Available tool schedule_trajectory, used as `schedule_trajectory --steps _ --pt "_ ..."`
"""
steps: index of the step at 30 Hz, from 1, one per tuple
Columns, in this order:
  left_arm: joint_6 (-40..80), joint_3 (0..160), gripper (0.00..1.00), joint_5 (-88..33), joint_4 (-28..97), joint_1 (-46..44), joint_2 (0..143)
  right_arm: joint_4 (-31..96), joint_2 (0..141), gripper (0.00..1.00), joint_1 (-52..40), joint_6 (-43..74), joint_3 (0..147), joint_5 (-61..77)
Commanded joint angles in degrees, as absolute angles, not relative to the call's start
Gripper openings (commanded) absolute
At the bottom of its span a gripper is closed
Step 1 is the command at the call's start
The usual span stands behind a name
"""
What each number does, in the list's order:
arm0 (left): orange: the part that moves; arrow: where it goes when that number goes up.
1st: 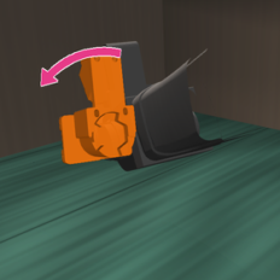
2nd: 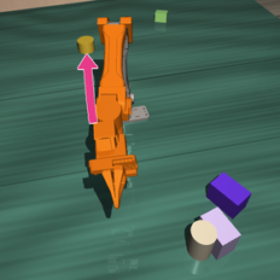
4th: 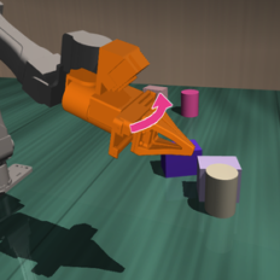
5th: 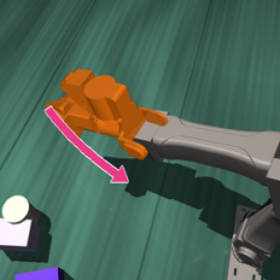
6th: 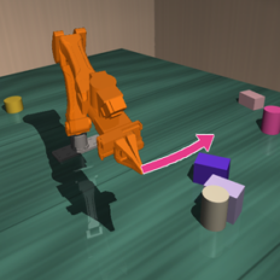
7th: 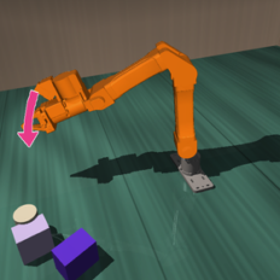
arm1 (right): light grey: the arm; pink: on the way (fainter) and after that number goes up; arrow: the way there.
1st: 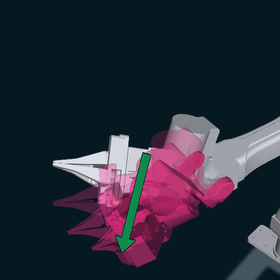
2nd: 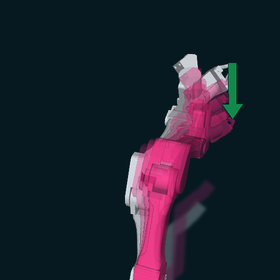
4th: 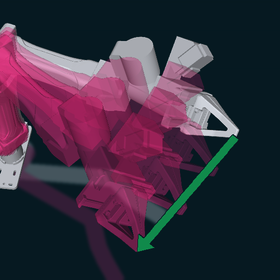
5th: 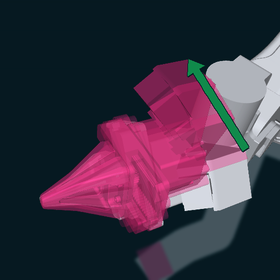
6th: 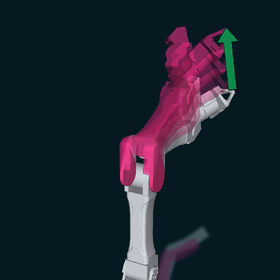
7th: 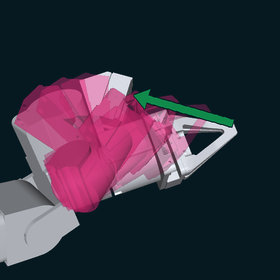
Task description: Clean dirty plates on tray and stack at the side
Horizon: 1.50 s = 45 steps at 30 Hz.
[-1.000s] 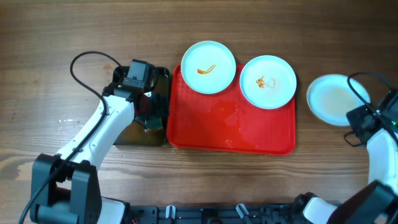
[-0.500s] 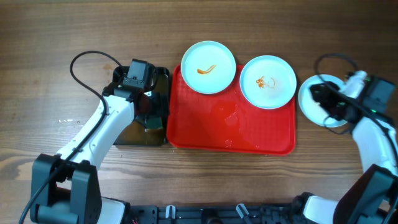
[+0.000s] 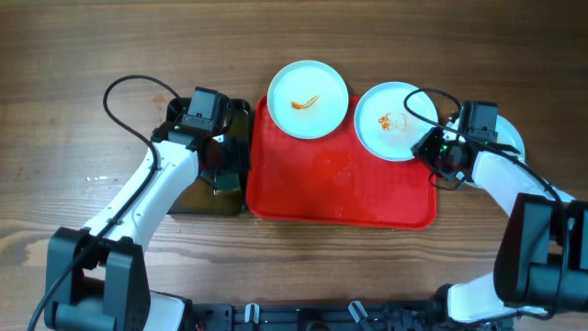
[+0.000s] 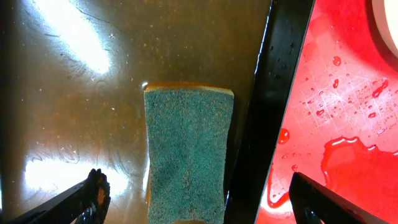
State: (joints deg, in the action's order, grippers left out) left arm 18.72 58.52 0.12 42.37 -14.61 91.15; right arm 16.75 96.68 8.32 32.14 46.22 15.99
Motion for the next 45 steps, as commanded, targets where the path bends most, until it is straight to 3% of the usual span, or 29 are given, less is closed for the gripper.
schedule_trajectory --steps 1,3,9,16,25,35,45 --pt "18.9 59.3 0.9 0.5 42.0 -14.5 90.8 19.2 98.9 0.14 8.2 32.9 45.7 14.9" --pt "18.9 59.3 0.9 0.5 42.0 -14.5 90.8 22.2 98.8 0.04 8.2 30.7 45.7 15.3" --pt "18.9 59.3 0.91 0.5 42.0 -14.5 90.8 35.3 98.7 0.04 8.2 18.8 45.7 20.5" --pt "18.9 59.3 0.92 0.5 42.0 -14.5 90.8 43.3 98.7 0.05 7.7 15.4 45.7 21.5" --pt "18.9 59.3 0.92 0.4 42.0 -14.5 90.8 32.1 98.7 0.04 -6.5 20.5 45.7 13.5" --pt "18.9 59.1 0.92 -0.8 40.8 -14.5 95.6 29.3 98.7 0.04 -6.6 22.5 45.7 8.3" --pt "20.4 59.1 0.79 -1.1 40.9 -14.5 98.9 29.4 98.7 0.04 -6.6 22.5 45.7 8.3"
